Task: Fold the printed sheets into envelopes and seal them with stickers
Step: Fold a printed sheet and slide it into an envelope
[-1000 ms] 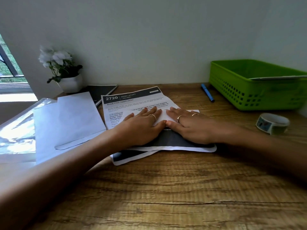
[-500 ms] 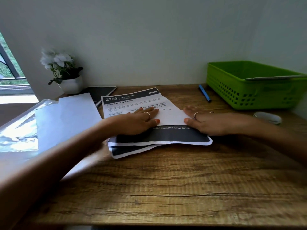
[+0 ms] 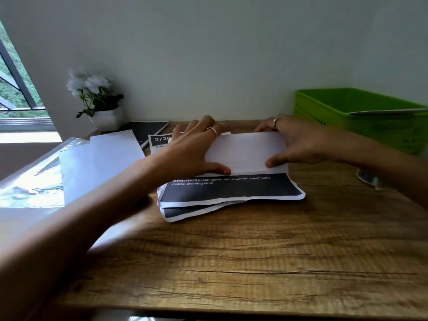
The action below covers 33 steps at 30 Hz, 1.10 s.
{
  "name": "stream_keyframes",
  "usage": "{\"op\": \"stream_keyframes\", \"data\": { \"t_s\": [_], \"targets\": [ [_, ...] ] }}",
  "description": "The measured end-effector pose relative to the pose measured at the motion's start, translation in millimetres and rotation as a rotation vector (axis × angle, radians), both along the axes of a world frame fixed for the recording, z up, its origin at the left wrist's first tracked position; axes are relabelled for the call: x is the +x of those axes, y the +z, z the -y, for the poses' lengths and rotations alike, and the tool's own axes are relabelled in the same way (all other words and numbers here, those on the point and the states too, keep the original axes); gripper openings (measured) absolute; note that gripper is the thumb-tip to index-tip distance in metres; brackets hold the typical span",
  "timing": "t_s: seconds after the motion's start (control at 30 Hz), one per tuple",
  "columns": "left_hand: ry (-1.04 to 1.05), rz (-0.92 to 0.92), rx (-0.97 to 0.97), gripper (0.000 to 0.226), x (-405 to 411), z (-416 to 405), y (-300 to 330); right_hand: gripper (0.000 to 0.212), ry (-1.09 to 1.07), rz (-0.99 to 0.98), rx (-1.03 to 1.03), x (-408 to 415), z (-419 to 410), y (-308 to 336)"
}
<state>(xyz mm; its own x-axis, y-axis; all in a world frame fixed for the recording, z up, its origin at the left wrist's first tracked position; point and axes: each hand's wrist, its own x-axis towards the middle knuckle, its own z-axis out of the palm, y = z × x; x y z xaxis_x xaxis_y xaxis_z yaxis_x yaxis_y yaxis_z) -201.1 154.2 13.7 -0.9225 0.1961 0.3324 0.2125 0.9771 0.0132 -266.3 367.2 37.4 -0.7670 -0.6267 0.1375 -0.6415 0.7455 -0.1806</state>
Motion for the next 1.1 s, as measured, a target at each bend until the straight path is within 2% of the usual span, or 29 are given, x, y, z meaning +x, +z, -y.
{"op": "stream_keyframes", "data": {
  "t_s": [0.1,0.2,0.33,0.53,0.63,0.77,0.87,0.93,1.0,1.1],
  "targets": [
    [-0.024,-0.139,-0.061,0.083,2.1,2.0,6.8,0.045,0.029,-0.085,-0.102,6.9,-0.9,9.6],
    [-0.074,-0.212,-0.051,0.064,4.2,2.4,13.7,0.025,0.055,-0.133,-0.136,14.3,-5.2,12.9],
    [-0.091,-0.221,-0.033,0.038,7.5,2.5,13.4,0.014,0.083,-0.118,-0.142,17.1,-8.9,3.5],
    [-0.035,-0.079,-0.136,0.027,8.3,-2.3,12.1,0.018,0.114,-0.103,-0.136,23.8,-13.4,-6.2],
    [-0.067,0.031,-0.143,0.029,9.0,2.5,11.6,0.019,0.127,-0.083,-0.119,27.7,-13.9,-10.7],
    [-0.138,0.300,-0.121,0.042,10.5,9.0,6.8,0.010,0.134,-0.050,-0.083,37.1,-17.6,-18.7],
    [-0.112,0.432,-0.152,0.070,16.9,5.1,9.1,0.009,0.139,-0.065,-0.066,41.8,-19.7,-24.2],
    [-0.108,0.462,-0.111,0.081,22.7,0.6,11.9,0.007,0.145,-0.072,-0.044,44.6,-19.8,-25.7],
    [-0.114,0.476,-0.042,0.078,26.3,-2.4,12.7,0.008,0.137,-0.065,-0.015,46.6,-20.2,-26.3],
    [-0.108,0.471,-0.008,0.062,26.0,-2.2,9.7,0.014,0.130,-0.060,0.014,49.0,-20.5,-27.2]
  ]
}}
